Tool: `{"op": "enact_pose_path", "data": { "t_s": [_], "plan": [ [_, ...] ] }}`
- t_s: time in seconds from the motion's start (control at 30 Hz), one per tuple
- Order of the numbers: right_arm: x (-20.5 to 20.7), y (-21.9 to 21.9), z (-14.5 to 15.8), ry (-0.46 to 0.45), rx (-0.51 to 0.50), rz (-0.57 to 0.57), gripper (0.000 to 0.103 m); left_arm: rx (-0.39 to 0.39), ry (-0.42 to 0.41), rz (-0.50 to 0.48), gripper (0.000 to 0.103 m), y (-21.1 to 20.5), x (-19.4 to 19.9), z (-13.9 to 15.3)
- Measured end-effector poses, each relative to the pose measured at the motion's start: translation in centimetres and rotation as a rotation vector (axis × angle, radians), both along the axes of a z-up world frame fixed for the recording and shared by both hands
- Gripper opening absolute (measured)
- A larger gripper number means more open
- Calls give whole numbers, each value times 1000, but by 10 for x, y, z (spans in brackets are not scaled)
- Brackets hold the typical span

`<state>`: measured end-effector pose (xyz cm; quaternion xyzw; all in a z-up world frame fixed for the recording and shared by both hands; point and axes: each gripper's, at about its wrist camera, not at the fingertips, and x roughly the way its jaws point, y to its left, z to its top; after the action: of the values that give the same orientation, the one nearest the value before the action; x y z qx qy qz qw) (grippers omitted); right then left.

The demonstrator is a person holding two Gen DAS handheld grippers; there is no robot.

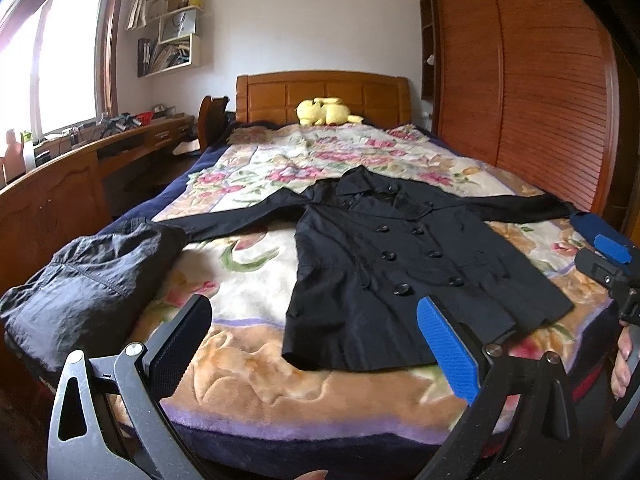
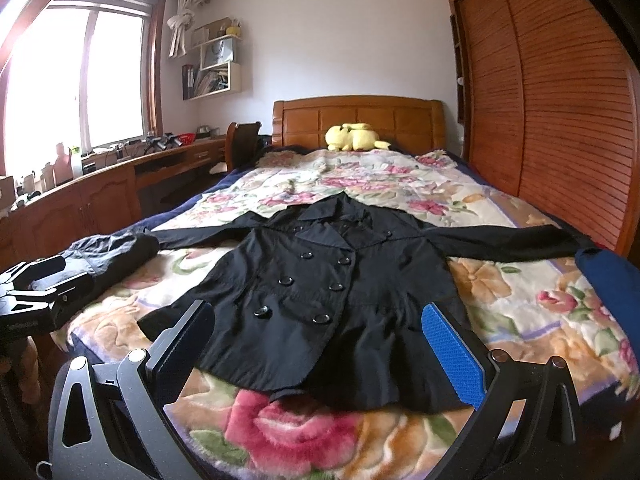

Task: Fold large clothes
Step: 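Move the left tool toward the coat sleeve nearest it and lower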

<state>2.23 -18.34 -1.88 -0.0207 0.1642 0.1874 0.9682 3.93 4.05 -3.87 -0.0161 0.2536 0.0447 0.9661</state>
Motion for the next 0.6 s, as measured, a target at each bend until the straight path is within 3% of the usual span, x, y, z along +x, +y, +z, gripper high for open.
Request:
{"op": "enact_pose_path", "data": {
  "t_s": [0.4,0.6],
  "plan": [
    [67,24,-22,47,-48,32,103,11,66,4,103,30,58,-39],
    [105,33,-19,44,-50,44,103,3,90,-8,103,43,88,-46]
  ]
}}
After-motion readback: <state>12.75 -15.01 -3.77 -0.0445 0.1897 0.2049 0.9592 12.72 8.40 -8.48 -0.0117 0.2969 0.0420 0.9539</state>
